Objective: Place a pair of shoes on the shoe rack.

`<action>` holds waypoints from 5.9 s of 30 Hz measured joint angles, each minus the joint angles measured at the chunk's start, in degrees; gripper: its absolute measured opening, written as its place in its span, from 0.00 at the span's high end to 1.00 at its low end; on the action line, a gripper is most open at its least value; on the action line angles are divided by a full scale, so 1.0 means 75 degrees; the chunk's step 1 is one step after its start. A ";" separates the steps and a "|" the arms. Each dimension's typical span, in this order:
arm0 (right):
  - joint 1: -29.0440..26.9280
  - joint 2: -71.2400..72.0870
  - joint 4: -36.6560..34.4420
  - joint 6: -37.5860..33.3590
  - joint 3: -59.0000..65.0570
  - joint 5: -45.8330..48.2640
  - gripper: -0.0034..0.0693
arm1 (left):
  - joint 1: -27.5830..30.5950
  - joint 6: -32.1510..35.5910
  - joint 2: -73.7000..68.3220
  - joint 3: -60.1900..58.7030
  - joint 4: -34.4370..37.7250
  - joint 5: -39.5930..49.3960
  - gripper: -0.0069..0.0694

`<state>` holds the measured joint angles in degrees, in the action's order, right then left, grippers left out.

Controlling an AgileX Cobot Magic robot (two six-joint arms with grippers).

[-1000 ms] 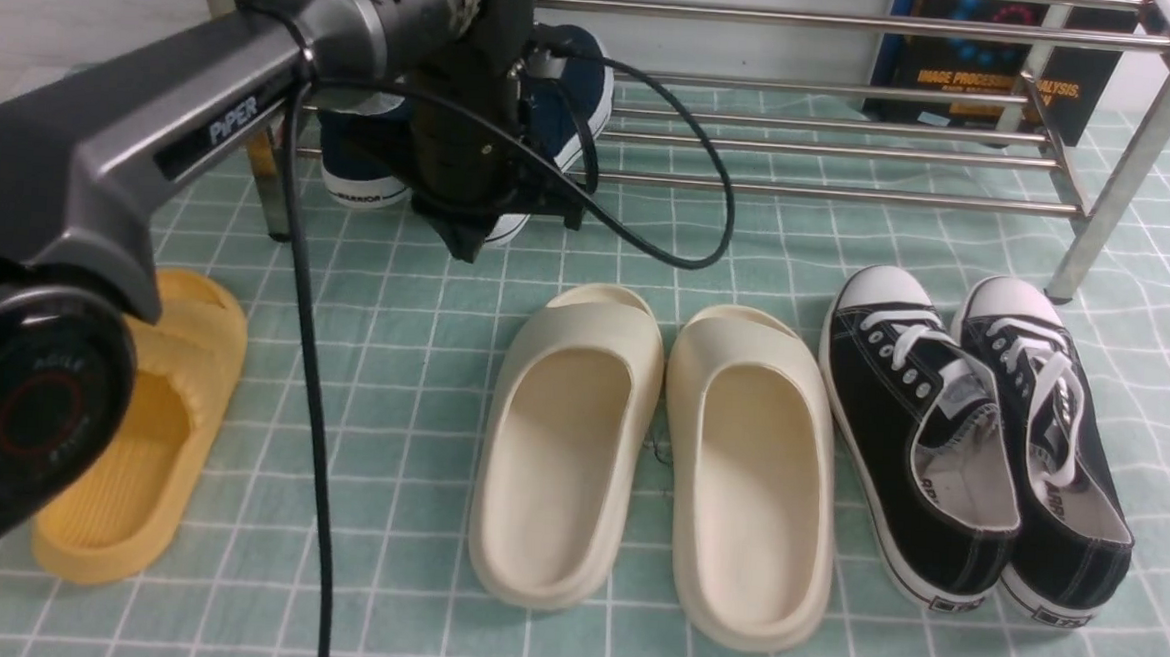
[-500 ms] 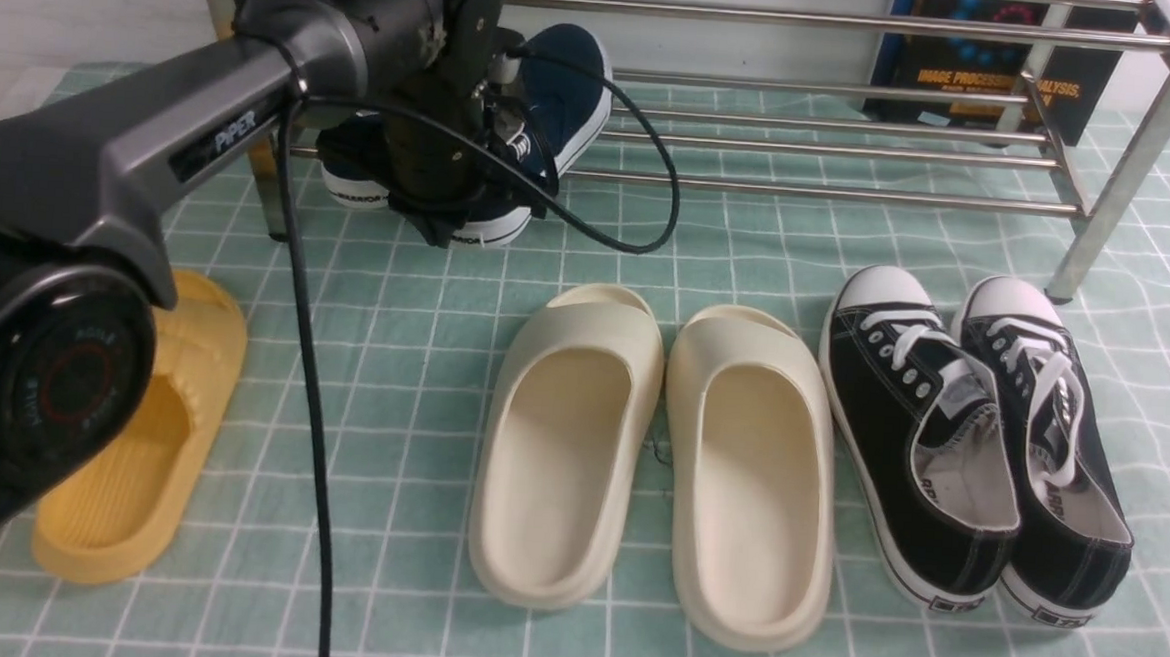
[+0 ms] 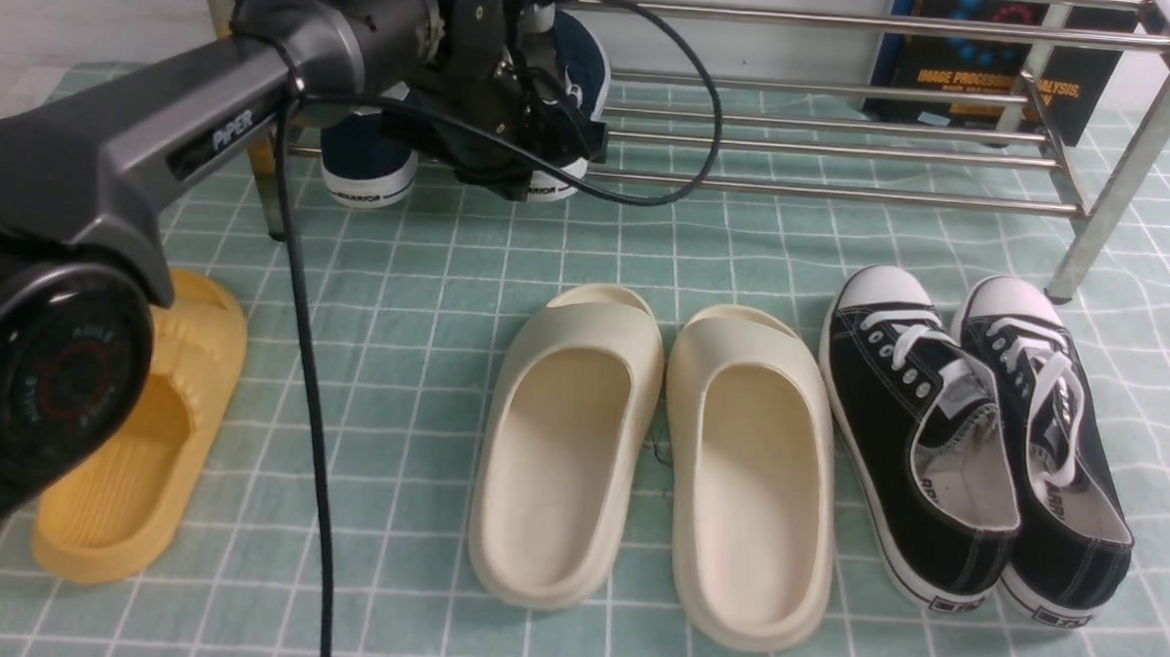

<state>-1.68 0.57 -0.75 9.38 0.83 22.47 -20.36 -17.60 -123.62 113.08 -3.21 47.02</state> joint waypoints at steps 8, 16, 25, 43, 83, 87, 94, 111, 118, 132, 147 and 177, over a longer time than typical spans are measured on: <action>0.0000 0.0000 0.0000 0.0000 0.0000 0.0000 0.61 | 0.0242 -0.0088 0.0000 0.0000 -0.0205 0.0123 0.93; 0.0000 0.0000 0.0000 0.0000 0.0000 0.0000 0.61 | 0.0242 -0.0102 0.0036 0.0020 -0.0205 0.0572 0.88; 0.0000 0.0000 0.0000 0.0000 0.0000 0.0000 0.61 | 0.0242 0.0247 0.1534 0.0961 -0.0497 0.2694 0.58; 0.0000 0.0000 0.0000 0.0000 0.0000 0.0000 0.61 | 0.0242 -0.0483 0.6911 -0.3487 -0.1481 0.3039 0.71; 0.0000 0.0000 0.0000 0.0038 0.0000 0.0000 0.61 | 0.0235 -0.0405 1.3772 -1.1362 -0.0579 -0.1313 0.93; 0.0000 0.0000 0.0000 0.0051 0.0000 0.0000 0.61 | 0.0450 0.0039 1.4559 -1.2318 -0.0551 -0.2605 0.93; 0.0000 0.0000 0.0000 0.0054 0.0000 0.0000 0.61 | 0.2164 0.0540 1.5618 -1.3707 0.0376 -0.4010 0.93; 0.0000 0.0000 0.0000 0.0060 0.0000 0.0000 0.61 | 0.2898 0.0896 1.6561 -1.5307 0.0468 -0.3374 0.93; 0.0000 0.0000 0.0000 0.0060 0.0000 0.0000 0.61 | 0.2898 0.1587 1.6561 -1.5307 0.0507 -0.3338 0.93; 0.0000 0.0000 0.0000 0.0060 0.0000 0.0000 0.61 | 0.2898 0.1300 1.6561 -1.5307 0.0629 -0.3457 0.93; 0.0000 0.0000 0.0000 0.0060 0.0000 0.0000 0.61 | 0.2898 0.1300 1.6561 -1.5307 0.0629 -0.3457 0.93; 0.0000 0.0000 0.0000 0.0060 0.0000 0.0000 0.61 | 0.2898 0.1295 1.6561 -1.5307 0.0659 -0.3457 0.93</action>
<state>-1.68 0.57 -0.75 9.83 0.83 22.47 1.38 -7.89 0.58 -1.72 1.74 21.09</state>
